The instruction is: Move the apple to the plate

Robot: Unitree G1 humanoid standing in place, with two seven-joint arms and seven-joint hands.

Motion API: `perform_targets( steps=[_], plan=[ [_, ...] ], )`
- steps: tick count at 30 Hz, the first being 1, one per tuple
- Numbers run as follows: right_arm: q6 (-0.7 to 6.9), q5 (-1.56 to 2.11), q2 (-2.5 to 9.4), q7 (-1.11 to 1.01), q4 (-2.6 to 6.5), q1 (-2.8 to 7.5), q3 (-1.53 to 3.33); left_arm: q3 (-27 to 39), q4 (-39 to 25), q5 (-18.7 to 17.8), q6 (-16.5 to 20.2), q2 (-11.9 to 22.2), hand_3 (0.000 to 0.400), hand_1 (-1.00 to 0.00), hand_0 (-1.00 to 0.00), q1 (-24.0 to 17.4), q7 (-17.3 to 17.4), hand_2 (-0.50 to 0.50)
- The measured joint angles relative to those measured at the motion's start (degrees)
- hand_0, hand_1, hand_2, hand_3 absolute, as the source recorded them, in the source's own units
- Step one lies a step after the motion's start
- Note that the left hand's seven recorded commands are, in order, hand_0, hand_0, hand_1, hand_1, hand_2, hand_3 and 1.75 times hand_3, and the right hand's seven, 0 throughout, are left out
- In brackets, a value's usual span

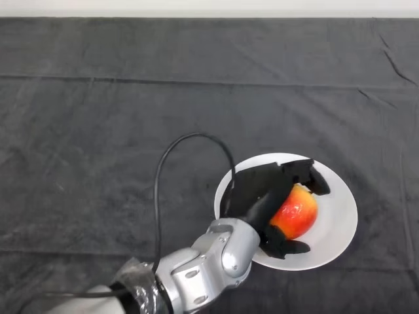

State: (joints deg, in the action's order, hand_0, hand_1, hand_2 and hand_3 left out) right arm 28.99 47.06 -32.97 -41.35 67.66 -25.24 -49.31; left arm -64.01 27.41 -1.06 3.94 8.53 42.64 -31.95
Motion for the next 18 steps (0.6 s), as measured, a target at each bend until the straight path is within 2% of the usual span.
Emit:
perform_targets(
  steps=[12, 18],
  plan=[
    [0.00, 0.00, 0.00, 0.00, 0.00, 0.00, 0.00, -0.91, -0.30, -0.99, -0.02, 1.19, 0.000, 0.00, 0.00, 1.39, -0.37, 0.00],
    [0.00, 0.00, 0.00, -0.01, 0.00, 0.00, 0.00, 0.76, -4.09, -0.90, -0.02, 4.54, 0.000, 0.00, 0.00, 1.38, -0.02, 0.00]
  ],
)
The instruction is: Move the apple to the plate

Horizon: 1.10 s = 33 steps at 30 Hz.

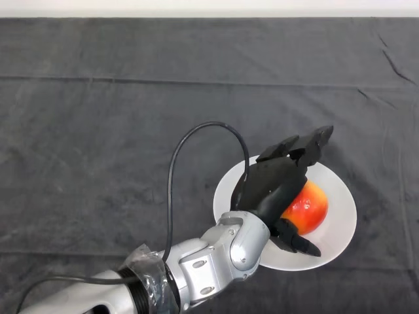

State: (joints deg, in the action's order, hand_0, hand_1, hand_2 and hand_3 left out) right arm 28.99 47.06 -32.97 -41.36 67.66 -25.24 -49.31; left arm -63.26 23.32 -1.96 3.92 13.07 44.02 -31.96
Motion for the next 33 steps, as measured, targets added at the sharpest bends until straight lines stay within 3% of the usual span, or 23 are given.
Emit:
perform_targets(
  steps=[6, 15, 21, 33],
  plan=[
    [0.00, 0.00, 0.00, 0.00, 0.00, 0.00, 0.00, 5.86, -1.35, 0.30, -2.16, 3.48, 0.000, 0.00, 0.00, -0.01, 0.61, 0.00],
    [0.00, 0.00, 0.00, -0.01, 0.00, 0.00, 0.00, 15.97, -5.47, 0.48, -4.82, 11.35, 0.000, 0.00, 0.00, -1.10, 1.12, 0.00],
    [0.00, 0.00, 0.00, -0.01, 0.00, 0.00, 0.00, 23.75, -9.62, 0.41, -5.12, 15.35, 0.000, 0.00, 0.00, -4.57, 0.98, 0.00],
    [0.00, 0.00, 0.00, -0.02, 0.00, 0.00, 0.00, 41.83, -11.29, -2.63, -9.11, 24.12, 0.000, 0.00, 0.00, -15.17, -0.03, 0.00]
  ],
)
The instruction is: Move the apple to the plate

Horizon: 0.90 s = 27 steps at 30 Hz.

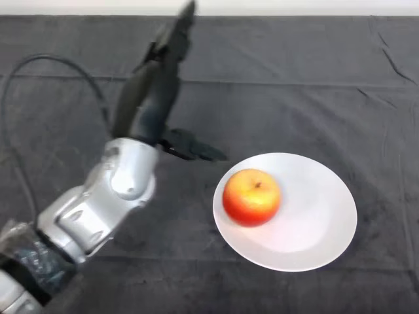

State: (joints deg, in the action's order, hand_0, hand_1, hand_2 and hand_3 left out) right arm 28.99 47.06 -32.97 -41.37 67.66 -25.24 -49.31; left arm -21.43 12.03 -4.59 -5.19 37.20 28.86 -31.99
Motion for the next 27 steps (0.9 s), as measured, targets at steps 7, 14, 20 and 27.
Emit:
perform_targets(
  steps=[7, 14, 20, 27],
  plan=[
    [0.00, 0.00, 0.00, 0.00, 0.00, -0.01, 0.01, 9.84, -0.61, -1.56, -2.04, 3.36, 0.000, 0.00, 0.00, -6.13, -1.63, 0.00],
    [0.00, 0.00, 0.00, 0.00, 0.00, -0.01, 0.01, 18.50, -0.60, -2.74, -3.73, 4.61, 0.000, 0.00, 0.00, -11.28, -2.36, 0.00],
    [0.00, 0.00, 0.00, 0.01, 0.00, -0.01, 0.01, 24.35, -0.29, -3.15, -5.20, 4.90, 0.000, 0.00, 0.00, -14.76, -2.75, 0.00],
    [0.00, 0.00, 0.00, 0.01, 0.00, -0.01, 0.00, 32.05, 3.28, -4.34, -8.31, 5.87, 0.000, 0.00, 0.00, -16.66, -2.56, 0.00]
  ],
)
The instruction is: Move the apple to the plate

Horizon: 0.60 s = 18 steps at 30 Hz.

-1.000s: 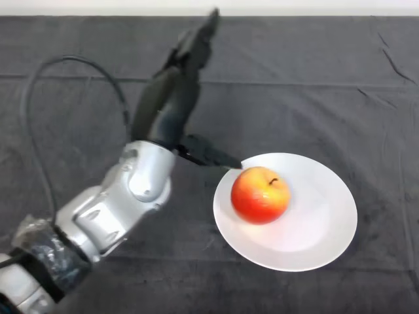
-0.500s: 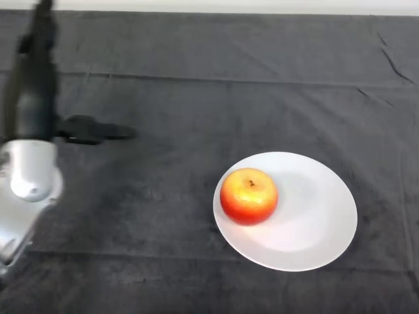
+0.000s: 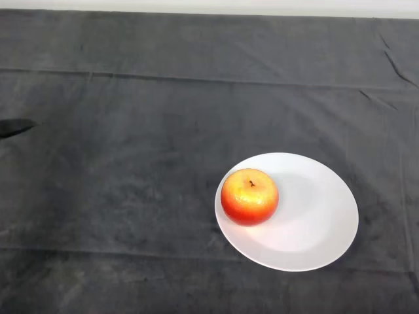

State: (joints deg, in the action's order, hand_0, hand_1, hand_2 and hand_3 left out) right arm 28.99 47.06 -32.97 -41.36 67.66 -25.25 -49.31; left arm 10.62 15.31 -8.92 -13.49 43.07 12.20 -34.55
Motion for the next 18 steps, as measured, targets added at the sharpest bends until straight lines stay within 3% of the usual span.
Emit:
perform_targets(
  steps=[18],
  plan=[
    [0.00, 0.00, 0.00, 0.00, 0.00, 0.00, 0.00, 12.01, 7.65, -0.80, -4.30, -0.02, 0.000, 0.00, 0.00, -2.34, -2.15, 0.00]
  ],
)
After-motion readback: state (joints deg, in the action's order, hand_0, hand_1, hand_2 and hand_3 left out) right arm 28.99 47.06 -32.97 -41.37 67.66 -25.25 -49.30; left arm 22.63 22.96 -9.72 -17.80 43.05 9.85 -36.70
